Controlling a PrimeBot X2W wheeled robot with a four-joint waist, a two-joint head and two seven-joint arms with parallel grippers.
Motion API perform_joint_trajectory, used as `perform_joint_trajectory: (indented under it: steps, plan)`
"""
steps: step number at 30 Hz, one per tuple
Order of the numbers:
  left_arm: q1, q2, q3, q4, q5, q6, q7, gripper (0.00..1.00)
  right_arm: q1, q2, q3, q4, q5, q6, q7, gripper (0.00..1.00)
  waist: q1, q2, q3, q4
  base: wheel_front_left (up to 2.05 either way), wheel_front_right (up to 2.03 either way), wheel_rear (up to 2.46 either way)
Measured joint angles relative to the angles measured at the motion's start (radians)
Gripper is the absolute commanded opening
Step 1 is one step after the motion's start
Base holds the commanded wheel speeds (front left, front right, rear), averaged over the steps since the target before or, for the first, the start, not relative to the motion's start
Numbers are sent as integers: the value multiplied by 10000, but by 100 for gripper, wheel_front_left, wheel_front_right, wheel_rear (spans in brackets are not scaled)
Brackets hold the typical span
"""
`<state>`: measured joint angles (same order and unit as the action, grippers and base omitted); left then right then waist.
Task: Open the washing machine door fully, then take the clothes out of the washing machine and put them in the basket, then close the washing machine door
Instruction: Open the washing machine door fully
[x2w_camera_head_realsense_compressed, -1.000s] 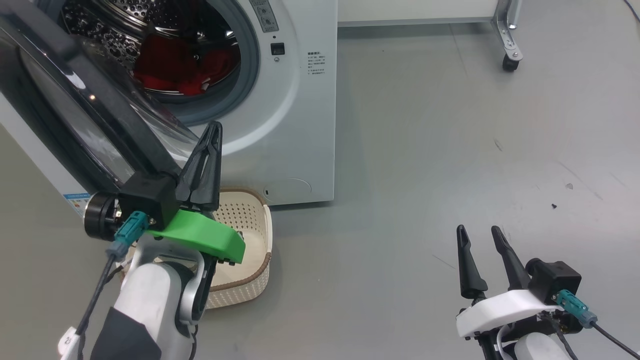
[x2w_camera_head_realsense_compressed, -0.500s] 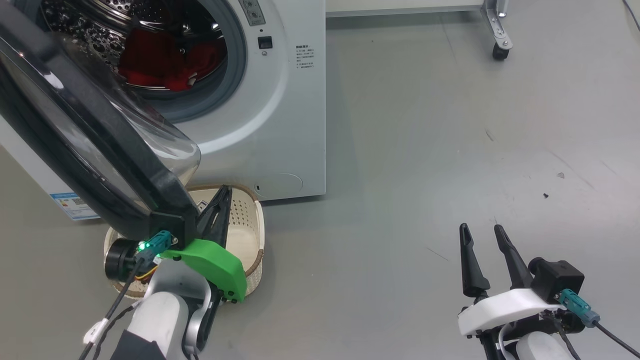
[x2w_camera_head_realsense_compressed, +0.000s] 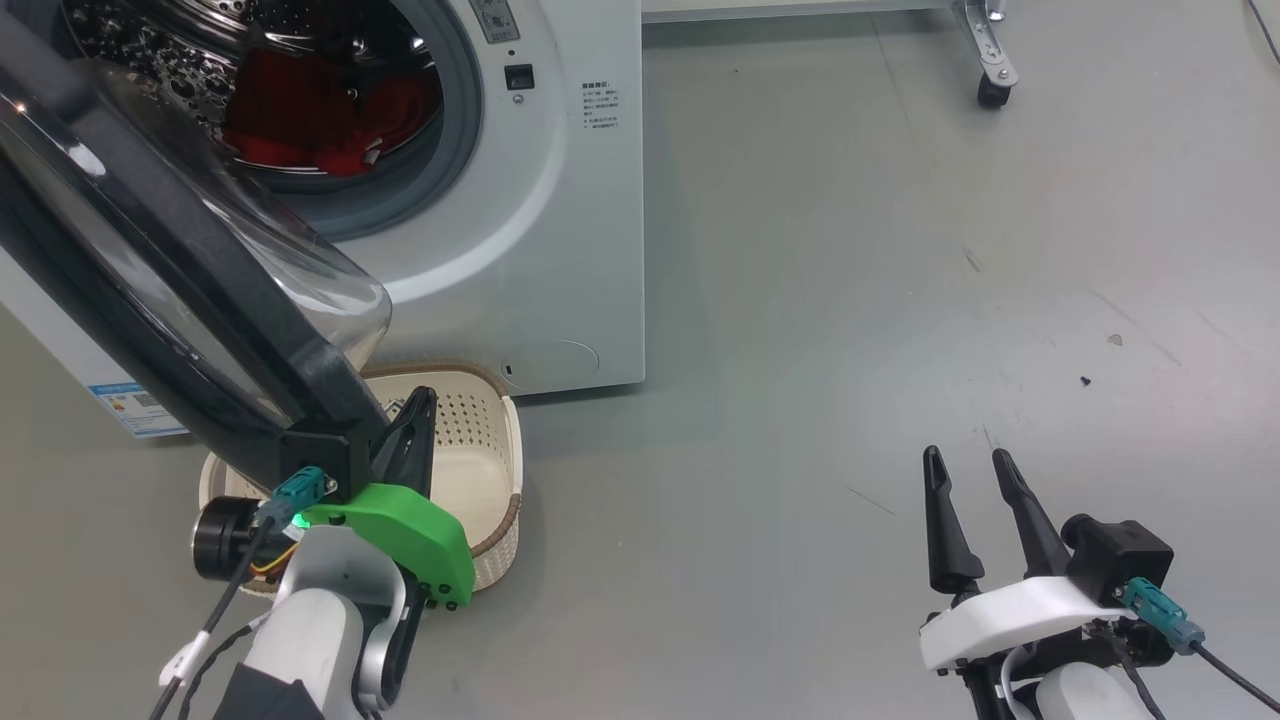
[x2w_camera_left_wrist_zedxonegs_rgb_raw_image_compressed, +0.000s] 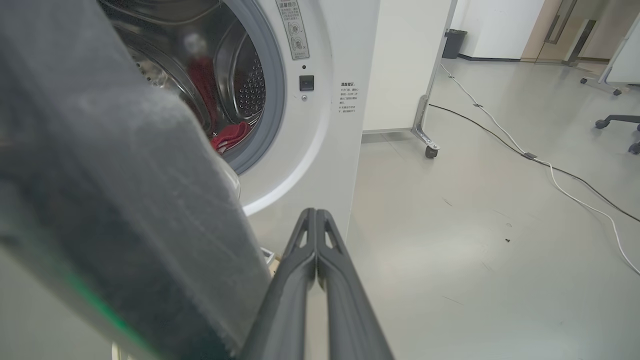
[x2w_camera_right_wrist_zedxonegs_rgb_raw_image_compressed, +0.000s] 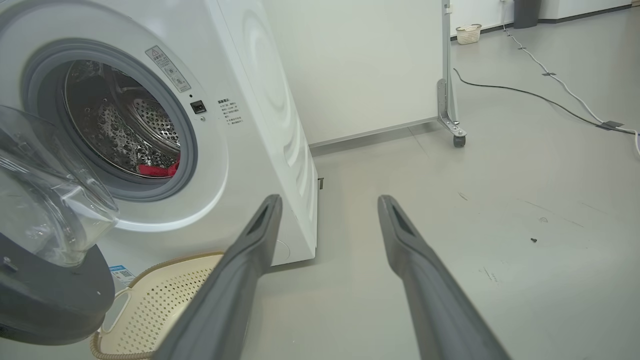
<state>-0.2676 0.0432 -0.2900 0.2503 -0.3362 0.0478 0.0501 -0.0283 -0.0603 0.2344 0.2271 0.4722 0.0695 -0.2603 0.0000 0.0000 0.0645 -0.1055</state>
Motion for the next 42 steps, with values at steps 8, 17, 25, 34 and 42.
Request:
perform_joint_trajectory:
  steps: [8, 17, 25, 34, 42]
  plan:
    - [-15, -4, 6, 230, -33, 10, -171, 0, 0, 15, -35, 56, -73, 10, 0, 100, 0, 0, -20, 46, 0, 0, 0]
    - [-39, -73, 27, 454, -113, 10, -341, 0, 0, 36, -35, 123, -198, 82, 0, 100, 0, 0, -55, 168, 0, 0, 0]
    - [-141, -199, -71, 688, -161, -2, -522, 0, 6, 44, -226, 123, -259, 82, 0, 100, -1, 0, -82, 487, 0, 0, 0]
    - [-140, -261, -104, 798, -435, -8, -721, 0, 18, 50, -255, 127, -282, 88, 0, 100, 0, 0, -168, 1109, 0, 0, 0]
    - [-90, -255, -209, 972, -439, -12, -832, 0, 164, 73, -234, 178, -345, 119, 0, 100, 0, 0, -296, 1789, 0, 0, 0]
